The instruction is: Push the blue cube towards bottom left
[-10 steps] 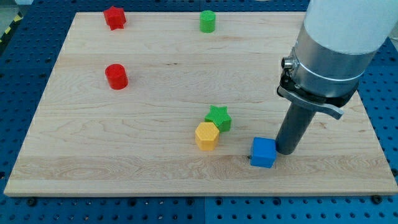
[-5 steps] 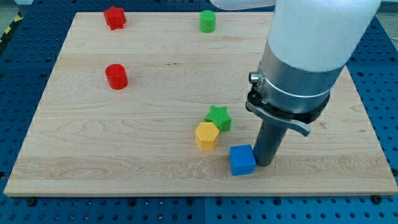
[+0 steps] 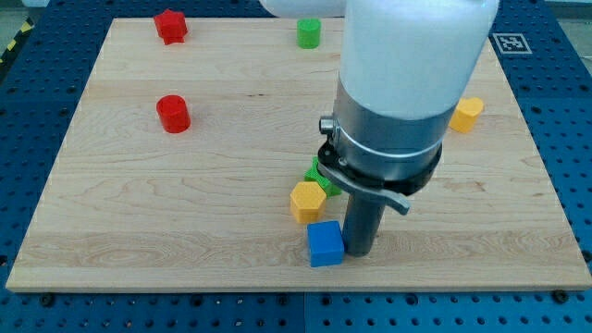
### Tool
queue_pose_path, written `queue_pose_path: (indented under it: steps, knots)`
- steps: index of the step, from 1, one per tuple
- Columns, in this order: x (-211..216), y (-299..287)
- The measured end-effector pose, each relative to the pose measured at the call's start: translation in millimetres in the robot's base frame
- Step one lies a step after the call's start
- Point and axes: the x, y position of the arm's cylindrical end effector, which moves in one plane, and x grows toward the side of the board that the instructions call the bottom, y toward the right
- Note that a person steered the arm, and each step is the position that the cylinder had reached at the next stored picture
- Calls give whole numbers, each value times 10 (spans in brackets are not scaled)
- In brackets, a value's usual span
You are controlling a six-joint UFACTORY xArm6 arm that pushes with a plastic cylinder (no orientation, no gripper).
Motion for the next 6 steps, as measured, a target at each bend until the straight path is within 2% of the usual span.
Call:
queue_pose_path:
  steps: [4, 6]
  knots:
    - [38, -604]
    - [-328, -904]
